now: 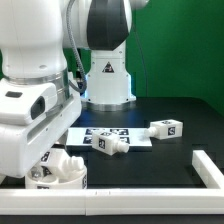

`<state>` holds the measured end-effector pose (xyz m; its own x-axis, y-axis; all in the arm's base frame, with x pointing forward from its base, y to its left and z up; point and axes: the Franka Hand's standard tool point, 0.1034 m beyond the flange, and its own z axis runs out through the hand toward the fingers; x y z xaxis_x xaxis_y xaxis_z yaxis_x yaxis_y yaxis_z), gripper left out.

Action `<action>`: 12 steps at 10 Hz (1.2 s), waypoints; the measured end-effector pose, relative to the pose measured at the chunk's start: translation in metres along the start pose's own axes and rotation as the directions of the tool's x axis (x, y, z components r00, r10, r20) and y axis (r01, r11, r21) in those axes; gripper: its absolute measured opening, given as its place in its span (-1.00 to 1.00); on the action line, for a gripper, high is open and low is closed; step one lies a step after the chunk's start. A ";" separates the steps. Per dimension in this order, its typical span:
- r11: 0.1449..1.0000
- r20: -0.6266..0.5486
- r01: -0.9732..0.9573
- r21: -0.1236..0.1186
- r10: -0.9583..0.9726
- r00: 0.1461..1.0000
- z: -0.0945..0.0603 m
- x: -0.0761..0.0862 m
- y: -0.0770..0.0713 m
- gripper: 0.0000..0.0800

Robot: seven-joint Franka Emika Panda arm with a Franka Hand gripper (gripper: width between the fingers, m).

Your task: Assemble stool

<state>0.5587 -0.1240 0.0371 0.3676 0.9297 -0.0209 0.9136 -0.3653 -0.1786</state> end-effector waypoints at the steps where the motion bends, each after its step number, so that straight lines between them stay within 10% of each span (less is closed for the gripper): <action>1: 1.000 0.000 0.000 0.000 0.000 1.000 0.000 0.000 0.000 -0.06; 6: 0.999 0.009 0.041 -0.023 -0.040 0.999 -0.038 -0.002 -0.021 -0.20; 8: 1.000 0.002 0.023 -0.010 -0.023 1.000 -0.040 -0.023 -0.051 -0.20; 12: 1.000 0.001 0.024 -0.009 -0.024 1.000 -0.036 -0.022 -0.053 -0.20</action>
Offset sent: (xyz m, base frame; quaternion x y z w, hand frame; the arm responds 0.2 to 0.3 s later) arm 0.0081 -0.0003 0.0407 0.0027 -0.0489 -0.0243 0.9985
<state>0.5081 -0.1268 0.0822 0.3455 0.9383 -0.0181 0.9237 -0.3434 -0.1699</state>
